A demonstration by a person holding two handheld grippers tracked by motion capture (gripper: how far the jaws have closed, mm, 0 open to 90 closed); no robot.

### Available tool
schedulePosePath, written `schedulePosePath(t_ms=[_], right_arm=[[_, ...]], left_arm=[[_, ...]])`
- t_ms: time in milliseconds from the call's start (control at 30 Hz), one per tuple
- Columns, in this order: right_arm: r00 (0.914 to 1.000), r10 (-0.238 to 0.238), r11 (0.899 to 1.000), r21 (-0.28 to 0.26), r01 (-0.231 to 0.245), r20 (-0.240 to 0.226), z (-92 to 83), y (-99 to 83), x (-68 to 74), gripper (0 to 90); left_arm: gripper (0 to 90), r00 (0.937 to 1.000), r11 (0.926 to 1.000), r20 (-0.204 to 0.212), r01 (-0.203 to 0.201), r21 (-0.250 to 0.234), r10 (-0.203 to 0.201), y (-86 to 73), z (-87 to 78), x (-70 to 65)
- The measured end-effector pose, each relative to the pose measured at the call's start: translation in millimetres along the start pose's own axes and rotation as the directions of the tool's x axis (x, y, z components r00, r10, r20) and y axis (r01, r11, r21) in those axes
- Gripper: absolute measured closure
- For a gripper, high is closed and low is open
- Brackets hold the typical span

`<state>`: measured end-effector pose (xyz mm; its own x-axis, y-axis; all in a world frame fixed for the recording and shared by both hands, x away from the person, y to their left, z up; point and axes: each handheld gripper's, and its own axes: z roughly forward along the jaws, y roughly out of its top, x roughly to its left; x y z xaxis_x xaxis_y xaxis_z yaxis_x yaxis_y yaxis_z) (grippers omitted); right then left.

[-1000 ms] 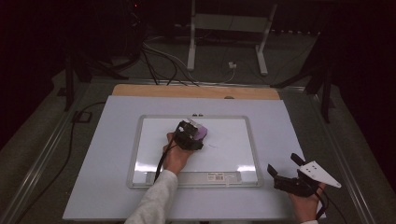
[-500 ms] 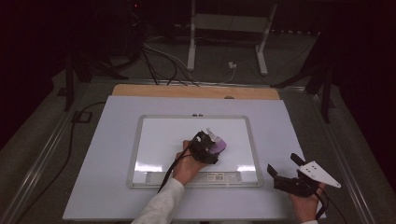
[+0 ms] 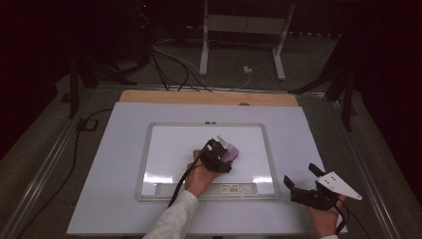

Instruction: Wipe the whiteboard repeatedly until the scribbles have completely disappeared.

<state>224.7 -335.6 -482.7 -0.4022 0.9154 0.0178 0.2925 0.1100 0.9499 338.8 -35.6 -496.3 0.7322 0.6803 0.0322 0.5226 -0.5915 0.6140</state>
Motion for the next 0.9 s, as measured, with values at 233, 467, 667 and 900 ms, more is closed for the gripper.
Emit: schedulePosePath(t_ms=[233,467,667,900], right_arm=[[1.0,0.0,1.0,-0.004,0.0,0.004,-2.0,0.2,-1.1,0.2],[1.0,0.007,1.0,-0.005,-0.007,0.006,-2.7,-0.3,-3.8,0.2],[1.0,0.003,1.0,-0.001,-0.003,0.001,-0.4,-0.2,-1.0,0.2],[1.0,0.001,1.0,-0.001,-0.001,-0.001,-0.3,-0.1,-0.4,0.2]], left_arm=[[41.9,0.9956,0.9997,-0.094,-0.001,0.024,0.003,3.4,1.1,8.9],[41.9,0.9721,0.9895,-0.191,0.143,0.022,-0.136,-5.0,-2.3,52.1],[41.9,0.9817,0.9913,-0.14,0.131,0.009,-0.129,-3.9,-1.1,38.4],[41.8,0.9991,1.0,0.041,-0.007,-0.004,0.007,0.4,0.4,-15.0]])
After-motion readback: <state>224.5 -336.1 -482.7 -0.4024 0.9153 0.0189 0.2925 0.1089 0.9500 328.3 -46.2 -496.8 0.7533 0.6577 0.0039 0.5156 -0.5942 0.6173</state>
